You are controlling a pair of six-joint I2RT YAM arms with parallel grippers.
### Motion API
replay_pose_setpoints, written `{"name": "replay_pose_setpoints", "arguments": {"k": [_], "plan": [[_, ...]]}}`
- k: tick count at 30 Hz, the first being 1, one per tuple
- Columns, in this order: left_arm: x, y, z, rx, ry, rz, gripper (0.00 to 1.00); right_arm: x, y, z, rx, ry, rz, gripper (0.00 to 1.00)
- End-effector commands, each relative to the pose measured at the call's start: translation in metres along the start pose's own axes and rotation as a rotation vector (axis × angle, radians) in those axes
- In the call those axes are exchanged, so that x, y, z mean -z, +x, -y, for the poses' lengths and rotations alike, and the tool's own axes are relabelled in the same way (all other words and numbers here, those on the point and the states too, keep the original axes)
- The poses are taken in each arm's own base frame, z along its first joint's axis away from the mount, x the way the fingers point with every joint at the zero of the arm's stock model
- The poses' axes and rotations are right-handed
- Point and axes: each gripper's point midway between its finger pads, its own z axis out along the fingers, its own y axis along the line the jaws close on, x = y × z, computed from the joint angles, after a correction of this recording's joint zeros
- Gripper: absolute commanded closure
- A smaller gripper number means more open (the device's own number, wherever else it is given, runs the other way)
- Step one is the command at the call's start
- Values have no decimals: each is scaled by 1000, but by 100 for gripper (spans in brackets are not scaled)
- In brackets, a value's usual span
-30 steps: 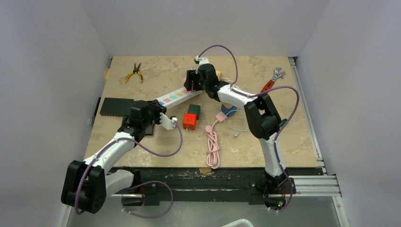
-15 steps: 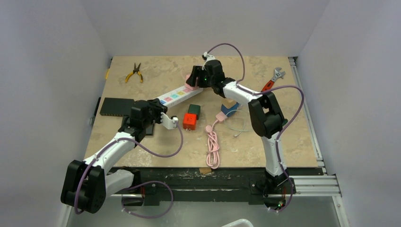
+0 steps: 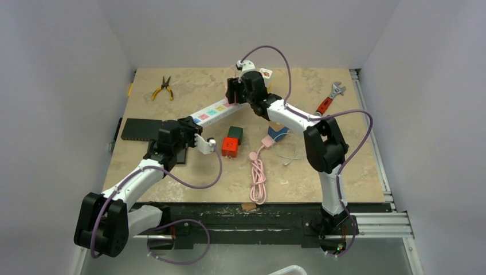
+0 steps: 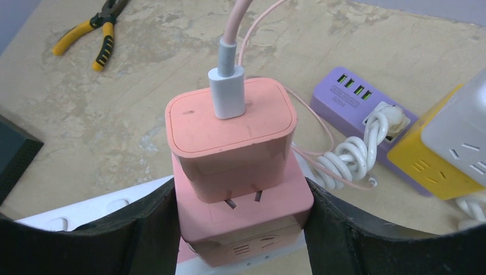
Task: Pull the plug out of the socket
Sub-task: Remove the plug from the socket, then place the plug at the center of the board.
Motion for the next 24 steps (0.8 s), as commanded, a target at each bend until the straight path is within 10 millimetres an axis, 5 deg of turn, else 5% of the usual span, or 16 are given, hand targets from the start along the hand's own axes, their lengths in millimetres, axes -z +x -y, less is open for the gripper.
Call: {"name": "replay_pose_setpoints", "arguments": {"k": [1, 5, 10, 14, 18, 24], "plan": [[9, 16, 93, 19, 346, -85, 100, 58, -166, -28, -4, -11, 463, 100], [11, 17, 96, 16, 363, -88, 100, 58, -169, -19, -43, -31, 463, 100], [12, 18, 101, 11, 378, -95, 100, 60, -183, 23, -235, -96, 476, 100], [11, 20, 103, 0, 392, -104, 100, 51, -171, 36, -286, -89, 431, 100], [9, 22, 101, 0, 391, -117, 100, 47, -154, 33, -238, -47, 400, 100], [-1, 36, 92, -17, 343, -195, 100, 58, -132, 1, -133, -77, 357, 100]]}}
